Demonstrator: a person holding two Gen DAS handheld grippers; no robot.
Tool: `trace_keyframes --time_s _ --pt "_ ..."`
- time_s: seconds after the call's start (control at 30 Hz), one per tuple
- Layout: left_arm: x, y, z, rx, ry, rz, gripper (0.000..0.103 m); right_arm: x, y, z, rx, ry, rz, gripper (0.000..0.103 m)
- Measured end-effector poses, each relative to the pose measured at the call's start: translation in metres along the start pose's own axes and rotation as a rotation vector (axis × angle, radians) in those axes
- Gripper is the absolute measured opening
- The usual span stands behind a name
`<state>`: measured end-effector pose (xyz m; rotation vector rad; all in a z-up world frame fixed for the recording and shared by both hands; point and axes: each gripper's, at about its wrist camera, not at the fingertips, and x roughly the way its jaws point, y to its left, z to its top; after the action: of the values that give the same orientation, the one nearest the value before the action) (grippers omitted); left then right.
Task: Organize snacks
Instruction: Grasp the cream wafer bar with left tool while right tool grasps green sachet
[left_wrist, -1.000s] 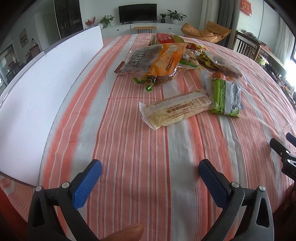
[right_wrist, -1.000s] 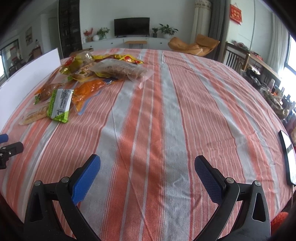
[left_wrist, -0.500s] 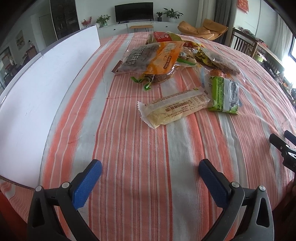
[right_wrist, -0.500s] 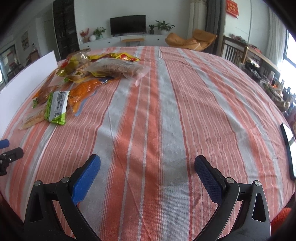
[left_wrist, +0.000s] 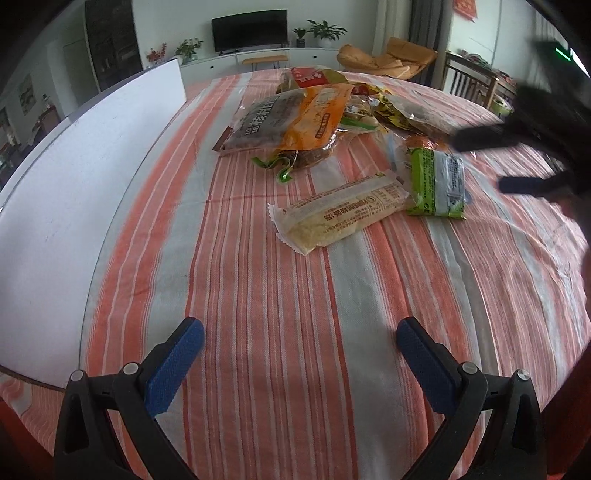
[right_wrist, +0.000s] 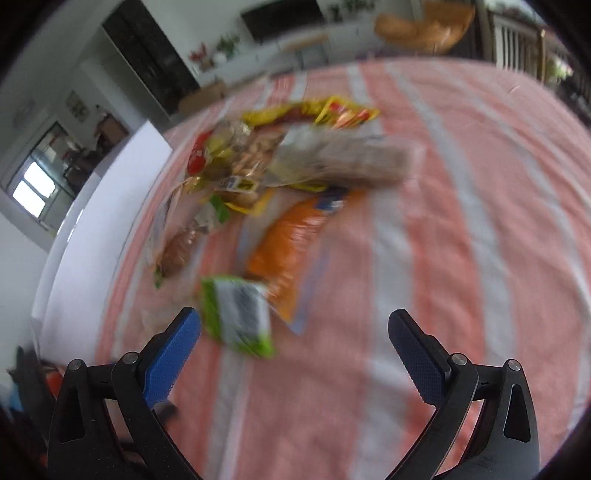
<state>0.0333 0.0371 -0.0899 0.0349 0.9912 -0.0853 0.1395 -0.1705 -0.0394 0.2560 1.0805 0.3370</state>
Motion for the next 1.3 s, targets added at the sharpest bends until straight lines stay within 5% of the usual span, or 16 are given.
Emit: trace_keyframes --time_s 0.1,0.2,0.37,0.4,0.43,0.6,0.7,0.73,0.87,0.93,0.97,1.13,1.3 --pt "-0.002 0.003 -0.002 0.012 -0.002 -0.017 0.103 0.017 0.02 0.006 0.007 0.027 0.01 0.102" --pt "-0.004 0.005 -0.003 0.035 0.006 -0.037 0.103 0.033 0.032 0.012 -0.025 -0.028 -0.082 0.102" --pt "-0.019 0.01 0.008 0.103 -0.026 -0.079 0.103 0.053 0.028 0.027 -0.08 0.009 -0.165 0.101" --pt "-0.024 0.011 0.016 0.119 -0.045 -0.092 0.103 0.055 0.026 0.028 -0.091 0.017 -0.168 0.098" --pt "-0.03 0.011 0.025 0.136 -0.068 -0.107 0.103 0.051 0.024 0.028 -0.108 0.011 -0.179 0.074" --pt "-0.016 -0.013 0.061 0.339 -0.079 -0.154 0.102 0.024 -0.003 0.015 -0.137 0.029 -0.159 0.065" --pt "0.015 -0.036 0.066 0.488 -0.022 -0.117 0.082 0.007 -0.024 0.003 -0.1 0.035 -0.135 0.07" --pt "0.024 -0.04 0.068 0.508 0.005 -0.117 0.074 0.0 -0.033 -0.001 -0.082 0.031 -0.129 0.081" --pt "0.034 -0.03 0.078 0.443 0.046 -0.178 0.064 -0.033 -0.057 -0.023 -0.044 0.004 -0.103 0.089" --pt "0.036 -0.021 0.076 0.374 0.065 -0.23 0.037 -0.042 -0.061 -0.032 -0.045 0.015 -0.086 0.089" --pt "0.031 -0.016 0.074 0.338 0.063 -0.243 0.032 -0.046 -0.057 -0.041 -0.056 0.027 -0.066 0.089" --pt "0.008 -0.01 0.044 0.212 0.127 -0.266 0.031 -0.04 -0.032 -0.062 -0.108 0.062 -0.033 0.09" --pt "0.0 -0.014 0.032 0.191 0.074 -0.124 0.032 -0.018 -0.003 -0.063 -0.111 0.052 -0.082 0.09"
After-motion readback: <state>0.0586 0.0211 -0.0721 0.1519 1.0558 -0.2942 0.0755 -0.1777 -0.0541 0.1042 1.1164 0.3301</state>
